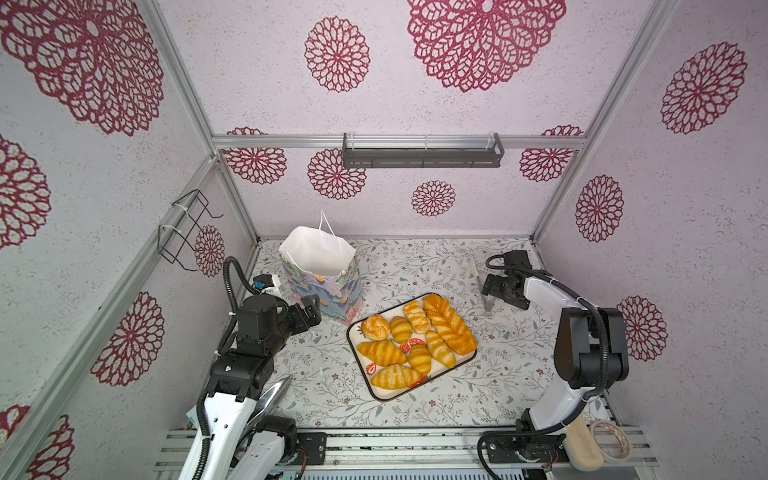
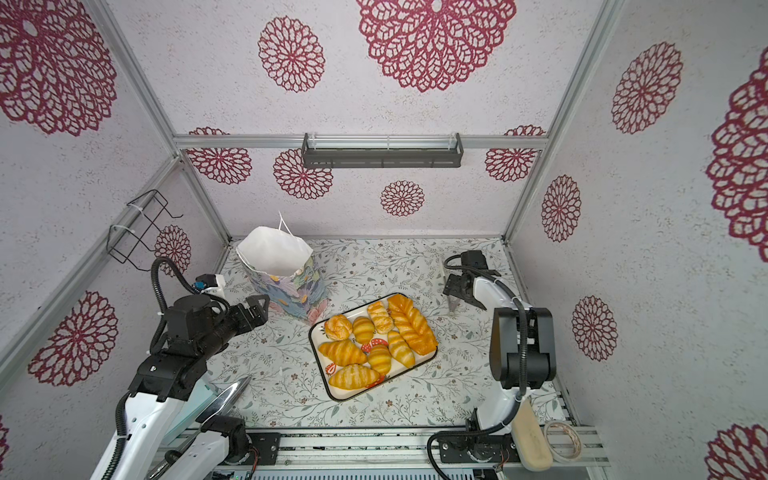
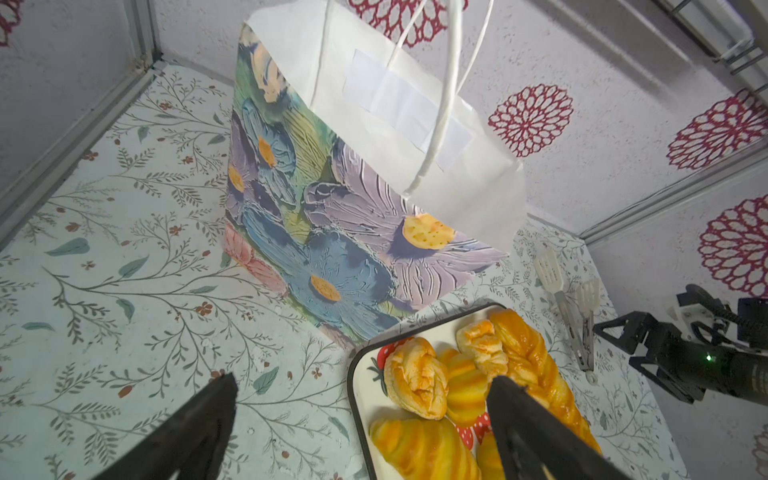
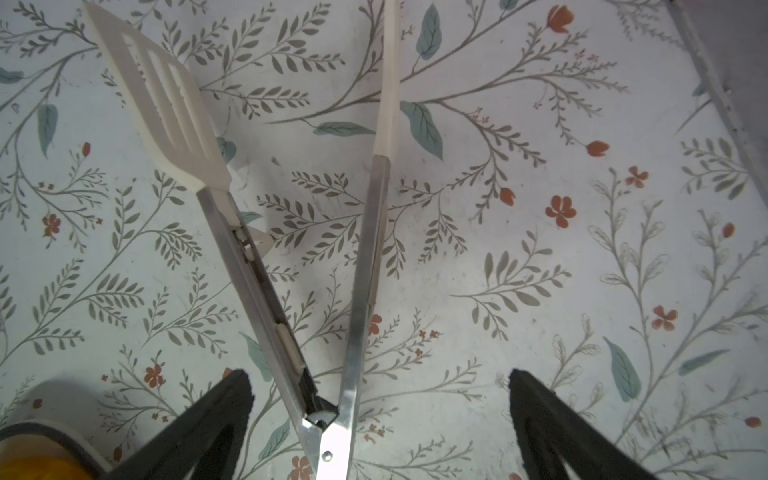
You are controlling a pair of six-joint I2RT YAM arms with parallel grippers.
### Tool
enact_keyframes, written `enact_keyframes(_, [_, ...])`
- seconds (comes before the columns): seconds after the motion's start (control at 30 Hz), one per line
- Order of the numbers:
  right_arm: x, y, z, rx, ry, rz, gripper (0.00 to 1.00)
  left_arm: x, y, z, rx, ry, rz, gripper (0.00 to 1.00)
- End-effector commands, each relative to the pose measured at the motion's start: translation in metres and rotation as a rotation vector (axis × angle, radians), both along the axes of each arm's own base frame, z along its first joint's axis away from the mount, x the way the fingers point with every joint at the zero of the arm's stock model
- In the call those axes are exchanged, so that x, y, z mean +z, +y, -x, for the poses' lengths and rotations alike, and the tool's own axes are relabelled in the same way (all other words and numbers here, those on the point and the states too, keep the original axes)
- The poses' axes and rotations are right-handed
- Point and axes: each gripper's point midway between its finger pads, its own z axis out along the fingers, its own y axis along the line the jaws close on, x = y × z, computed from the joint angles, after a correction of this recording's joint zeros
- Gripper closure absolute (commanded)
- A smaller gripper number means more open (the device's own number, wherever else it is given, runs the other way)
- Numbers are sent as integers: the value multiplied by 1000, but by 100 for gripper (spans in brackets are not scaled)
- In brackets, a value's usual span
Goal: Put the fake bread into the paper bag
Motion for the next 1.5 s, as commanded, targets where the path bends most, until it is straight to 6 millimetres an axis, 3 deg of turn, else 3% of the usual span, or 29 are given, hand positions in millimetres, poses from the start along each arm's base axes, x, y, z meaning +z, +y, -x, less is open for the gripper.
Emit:
enact_keyframes(0.0, [13, 12, -13, 60, -26, -13, 1, 23, -3, 5, -33, -49, -16, 2])
enact_keyframes(0.37, [-11, 20, -33, 103, 48, 10, 1, 66, 18, 1, 27, -79, -151, 3])
enact_keyframes(0.73, [-33, 23, -36, 112, 108, 55, 1, 62, 48, -14, 89, -32, -68, 3])
enact_keyframes(1.47, [-59, 12, -32, 86, 123, 16, 12, 64, 43, -24, 56, -12, -8, 1])
